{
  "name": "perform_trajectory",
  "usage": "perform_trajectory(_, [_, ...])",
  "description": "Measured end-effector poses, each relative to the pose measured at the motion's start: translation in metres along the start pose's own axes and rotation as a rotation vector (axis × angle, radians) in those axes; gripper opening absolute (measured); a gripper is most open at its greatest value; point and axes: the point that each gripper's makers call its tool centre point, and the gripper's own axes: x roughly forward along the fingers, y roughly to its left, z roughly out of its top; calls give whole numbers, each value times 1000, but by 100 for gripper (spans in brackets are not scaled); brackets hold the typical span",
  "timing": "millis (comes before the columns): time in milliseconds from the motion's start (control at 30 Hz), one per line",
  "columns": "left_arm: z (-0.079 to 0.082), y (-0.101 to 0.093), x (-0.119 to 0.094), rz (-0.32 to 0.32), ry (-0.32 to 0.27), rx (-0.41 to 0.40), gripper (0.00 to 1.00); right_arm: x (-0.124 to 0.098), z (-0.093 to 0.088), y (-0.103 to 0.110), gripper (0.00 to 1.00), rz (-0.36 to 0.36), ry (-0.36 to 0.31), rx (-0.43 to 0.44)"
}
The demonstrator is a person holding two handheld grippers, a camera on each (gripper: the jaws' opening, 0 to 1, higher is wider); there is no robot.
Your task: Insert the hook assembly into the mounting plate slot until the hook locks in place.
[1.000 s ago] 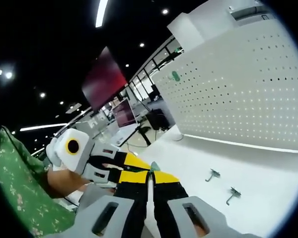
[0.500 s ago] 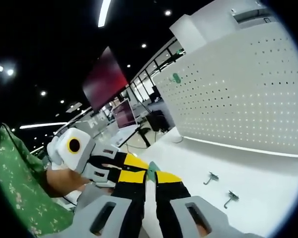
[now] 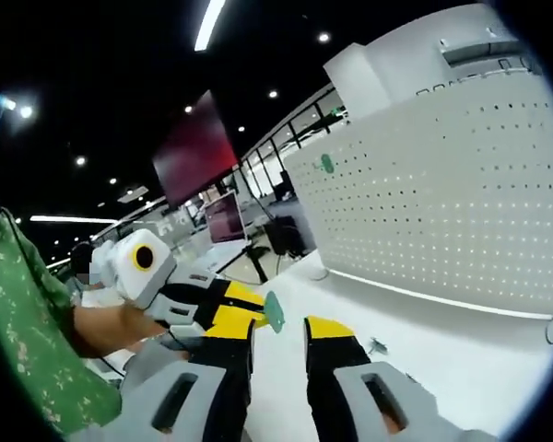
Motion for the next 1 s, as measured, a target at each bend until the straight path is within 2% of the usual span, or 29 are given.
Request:
perform_trajectory(200, [-1,5,-1,19,4,-32,3,0,4,-4,53,-36,-19,-62])
perform_trajectory(500, [-1,12,-3,36,2,-100,3,-2,7,-10,70,-85,-22,-170])
perform_trajectory(533, [-1,13,-3,36,2,-107,3,-2,7,-11,71,-94,-26,-201])
perform_trajectory(833, [2,18,-4,46,-7,-189,3,-3,9,-15,80,-122,-27,-285])
perform_trajectory(1000, [6,26,-6,71,-13,-227,3,-3,11,-14,81,-124,-37,-315])
